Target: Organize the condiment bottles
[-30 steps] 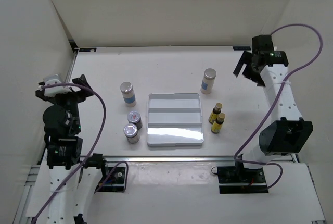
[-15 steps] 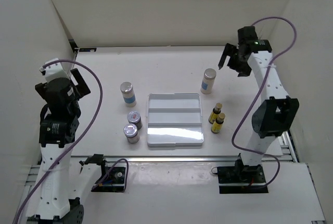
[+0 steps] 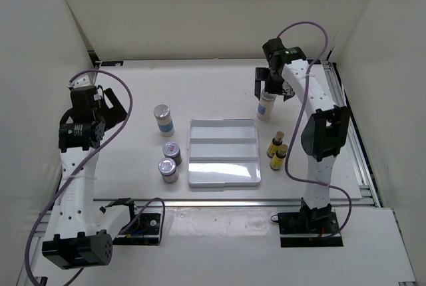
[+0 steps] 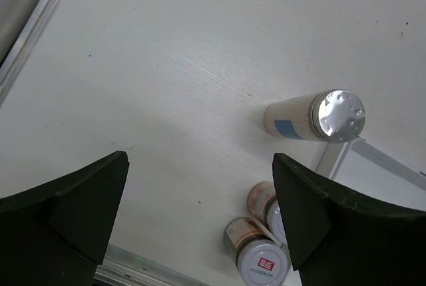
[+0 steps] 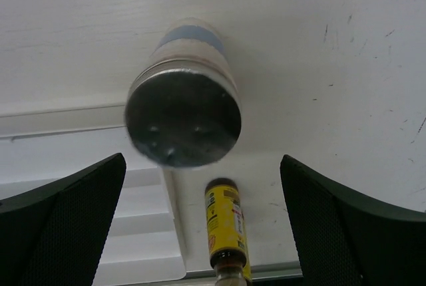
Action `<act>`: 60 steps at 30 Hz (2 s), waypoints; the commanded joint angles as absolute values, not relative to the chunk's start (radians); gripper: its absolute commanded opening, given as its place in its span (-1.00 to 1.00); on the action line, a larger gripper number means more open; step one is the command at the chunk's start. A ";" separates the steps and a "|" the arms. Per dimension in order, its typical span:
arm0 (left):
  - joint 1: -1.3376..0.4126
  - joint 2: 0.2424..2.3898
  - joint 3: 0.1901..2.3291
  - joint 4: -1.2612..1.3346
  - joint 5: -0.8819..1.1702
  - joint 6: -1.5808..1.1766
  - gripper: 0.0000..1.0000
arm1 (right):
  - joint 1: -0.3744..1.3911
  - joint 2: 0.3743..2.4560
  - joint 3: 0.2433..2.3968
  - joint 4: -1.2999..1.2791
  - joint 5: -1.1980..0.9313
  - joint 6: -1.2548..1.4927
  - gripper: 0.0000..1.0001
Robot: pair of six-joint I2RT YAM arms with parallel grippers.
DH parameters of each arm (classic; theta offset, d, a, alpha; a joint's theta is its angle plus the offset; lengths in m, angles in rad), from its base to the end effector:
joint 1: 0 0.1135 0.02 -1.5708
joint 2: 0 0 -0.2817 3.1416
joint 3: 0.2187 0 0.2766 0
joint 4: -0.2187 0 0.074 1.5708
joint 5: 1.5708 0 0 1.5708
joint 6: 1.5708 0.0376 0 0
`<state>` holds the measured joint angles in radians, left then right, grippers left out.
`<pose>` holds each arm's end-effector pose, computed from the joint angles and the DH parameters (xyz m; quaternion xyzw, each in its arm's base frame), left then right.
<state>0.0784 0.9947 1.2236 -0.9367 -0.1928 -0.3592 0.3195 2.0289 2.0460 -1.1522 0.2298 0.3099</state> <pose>0.1990 0.0229 0.3973 -0.2355 0.8738 0.0283 0.4244 0.4396 0.1364 0.3305 0.0201 0.9700 -0.0400 0.2388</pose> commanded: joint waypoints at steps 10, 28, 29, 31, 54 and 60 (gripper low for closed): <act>0.087 1.066 1.259 -0.948 -0.153 -0.393 1.00 | 0.258 2.160 2.131 -1.163 0.106 0.299 0.54; 0.087 1.178 1.315 -0.968 -0.101 -0.413 0.60 | 0.451 1.904 2.142 -1.227 0.327 0.256 -1.00; 0.087 1.178 1.324 -0.968 -0.110 -0.413 0.60 | 0.469 1.890 2.126 -1.227 0.327 0.247 -1.00; 0.087 1.203 1.334 -0.977 -0.110 -0.423 0.60 | 0.521 1.856 2.073 -1.213 0.362 0.235 -1.00; 0.087 1.213 1.353 -1.017 -0.140 -0.433 0.70 | 0.312 2.097 2.154 -1.174 0.207 0.296 0.90; 0.087 1.213 1.353 -1.017 -0.140 -0.433 0.72 | 0.282 2.198 2.210 -1.163 0.125 0.305 0.82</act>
<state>0.0834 1.2278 1.3197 -1.0122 -0.1238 -0.4278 0.2943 2.1735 2.1407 -1.1835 0.1928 0.2882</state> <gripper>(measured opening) 0.861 0.921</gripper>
